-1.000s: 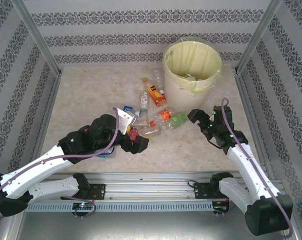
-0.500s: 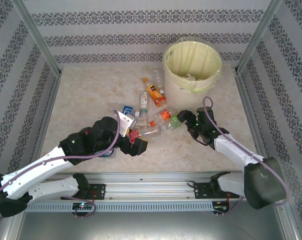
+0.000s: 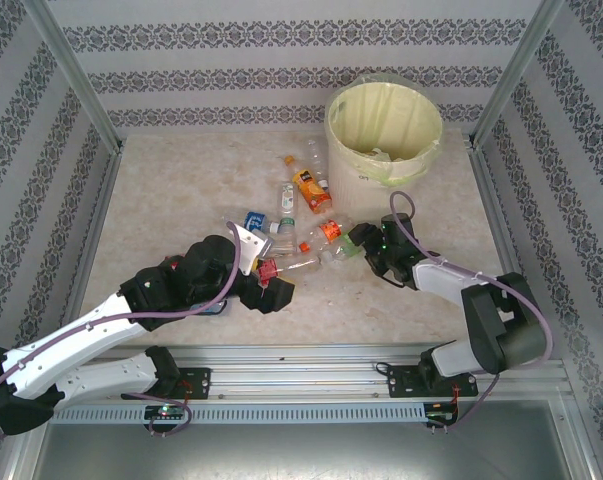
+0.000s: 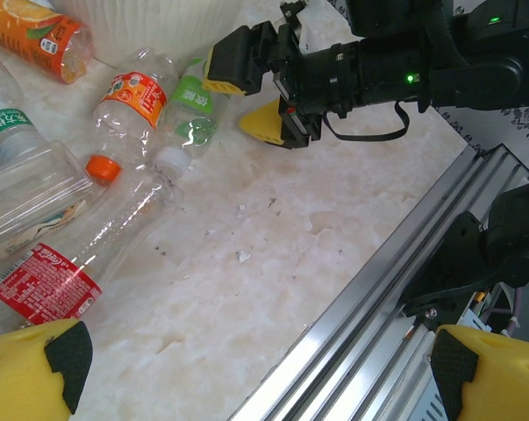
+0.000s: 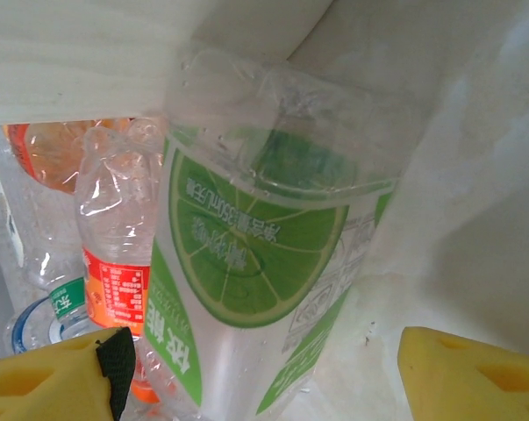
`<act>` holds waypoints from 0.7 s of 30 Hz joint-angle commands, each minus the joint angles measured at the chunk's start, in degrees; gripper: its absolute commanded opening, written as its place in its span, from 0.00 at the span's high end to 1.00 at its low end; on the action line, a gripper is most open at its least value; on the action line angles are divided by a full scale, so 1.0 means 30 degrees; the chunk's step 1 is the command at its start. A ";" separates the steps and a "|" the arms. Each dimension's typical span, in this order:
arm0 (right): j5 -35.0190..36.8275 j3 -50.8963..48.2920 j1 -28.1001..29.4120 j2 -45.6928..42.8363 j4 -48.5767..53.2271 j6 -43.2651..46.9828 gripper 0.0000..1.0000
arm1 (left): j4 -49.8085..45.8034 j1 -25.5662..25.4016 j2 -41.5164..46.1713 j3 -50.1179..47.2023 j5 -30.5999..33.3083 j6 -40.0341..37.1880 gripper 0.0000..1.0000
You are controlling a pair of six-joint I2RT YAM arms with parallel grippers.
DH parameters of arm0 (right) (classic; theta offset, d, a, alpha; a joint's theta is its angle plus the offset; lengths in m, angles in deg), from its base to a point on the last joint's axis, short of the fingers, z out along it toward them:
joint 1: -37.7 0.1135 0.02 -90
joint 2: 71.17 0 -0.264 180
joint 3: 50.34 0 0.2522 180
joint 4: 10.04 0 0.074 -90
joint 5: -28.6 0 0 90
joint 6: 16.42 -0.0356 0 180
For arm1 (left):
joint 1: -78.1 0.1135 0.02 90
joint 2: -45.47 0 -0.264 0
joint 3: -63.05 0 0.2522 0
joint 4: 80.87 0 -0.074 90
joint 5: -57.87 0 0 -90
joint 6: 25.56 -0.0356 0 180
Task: Put the plastic bottles in the bin
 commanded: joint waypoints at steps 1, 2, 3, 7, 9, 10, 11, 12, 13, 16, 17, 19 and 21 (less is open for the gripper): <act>-0.0038 0.0646 0.0166 0.0721 -0.1006 -0.0184 0.21 | 0.0408 -0.0084 0.0144 -0.0205 -0.0194 0.0315 0.00; -0.0069 0.0690 0.0174 0.0976 -0.1121 -0.0196 0.21 | 0.0466 -0.0084 0.0144 -0.0258 -0.0186 0.0344 0.00; -0.0100 0.0692 0.0166 0.1153 -0.1272 -0.0239 0.22 | 0.0481 -0.0069 0.0150 -0.0283 -0.0176 0.0369 0.00; -0.0216 0.0706 0.0166 0.1899 -0.1899 -0.0366 0.23 | 0.0607 -0.0084 0.0148 -0.0375 -0.0205 0.0446 0.00; -0.0259 0.0691 0.0166 0.2171 -0.2222 -0.0444 0.23 | 0.0676 -0.0084 0.0146 -0.0454 -0.0278 0.0503 0.00; -0.0244 0.0692 0.0159 0.2337 -0.2333 -0.0485 0.23 | 0.0700 -0.0084 0.0148 -0.0506 -0.0302 0.0531 0.00; -0.0252 0.0719 0.0122 0.2489 -0.2433 -0.0489 0.23 | 0.0752 -0.0084 0.0149 -0.0548 -0.0327 0.0560 0.00; -0.0265 0.0747 0.0091 0.2606 -0.2518 -0.0519 0.23 | 0.0797 -0.0084 0.0137 -0.0584 -0.0340 0.0564 0.00; -0.0224 0.0765 0.0064 0.2729 -0.2571 -0.0570 0.23 | 0.0817 -0.0084 0.0143 -0.0593 -0.0367 0.0593 0.00; -0.0180 0.0864 0.0010 0.3054 -0.2803 -0.0679 0.23 | 0.0892 -0.0084 0.0148 -0.0637 -0.0410 0.0621 0.00; -0.0148 0.0918 -0.0038 0.3180 -0.2835 -0.0694 0.23 | 0.0885 -0.0084 0.0150 -0.0651 -0.0409 0.0582 0.00; -0.0133 0.1054 -0.0064 0.3386 -0.2842 -0.0709 0.22 | 0.0907 -0.0084 0.0125 -0.0670 -0.0415 0.0622 0.00; -0.0124 0.1129 -0.0068 0.3551 -0.2905 -0.0764 0.22 | 0.0954 -0.0084 0.0149 -0.0703 -0.0446 0.0637 0.00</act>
